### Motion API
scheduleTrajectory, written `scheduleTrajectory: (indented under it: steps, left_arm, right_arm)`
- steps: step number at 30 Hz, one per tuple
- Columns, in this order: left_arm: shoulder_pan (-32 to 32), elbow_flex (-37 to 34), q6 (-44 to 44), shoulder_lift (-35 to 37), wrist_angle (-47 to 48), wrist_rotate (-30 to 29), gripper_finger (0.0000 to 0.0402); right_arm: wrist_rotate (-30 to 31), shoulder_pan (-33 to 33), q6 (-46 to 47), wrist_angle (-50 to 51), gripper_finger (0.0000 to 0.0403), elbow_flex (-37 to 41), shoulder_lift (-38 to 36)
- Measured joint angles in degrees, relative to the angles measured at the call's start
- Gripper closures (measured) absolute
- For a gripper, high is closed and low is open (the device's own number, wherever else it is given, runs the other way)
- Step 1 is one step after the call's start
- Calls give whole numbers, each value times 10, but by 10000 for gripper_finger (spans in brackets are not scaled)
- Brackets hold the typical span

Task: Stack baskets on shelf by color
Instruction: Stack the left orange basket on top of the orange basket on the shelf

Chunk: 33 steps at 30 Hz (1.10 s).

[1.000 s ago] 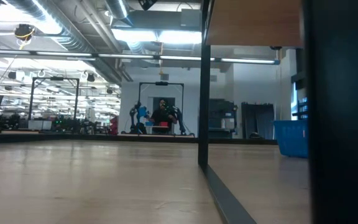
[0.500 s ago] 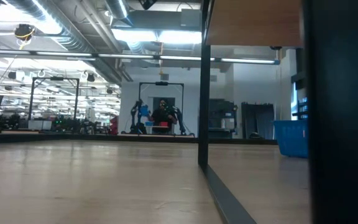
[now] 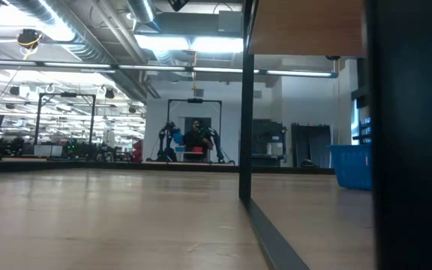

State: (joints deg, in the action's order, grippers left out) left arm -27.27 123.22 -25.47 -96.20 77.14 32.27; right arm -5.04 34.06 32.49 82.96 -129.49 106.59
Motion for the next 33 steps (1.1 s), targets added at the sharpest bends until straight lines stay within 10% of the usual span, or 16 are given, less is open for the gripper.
scheduleTrajectory:
  steps: [18,26,33]
  left_arm:
    - [0,0,0,0,0,0,312]
    - [0,0,0,0,0,0,312]
    - [0,0,0,0,6,0,312]
  right_arm:
    - [-11,0,0,-24,342,0,0]
    - [211,-24,-39,10,361,0,0]
    - [208,-67,-27,42,396,0,2]
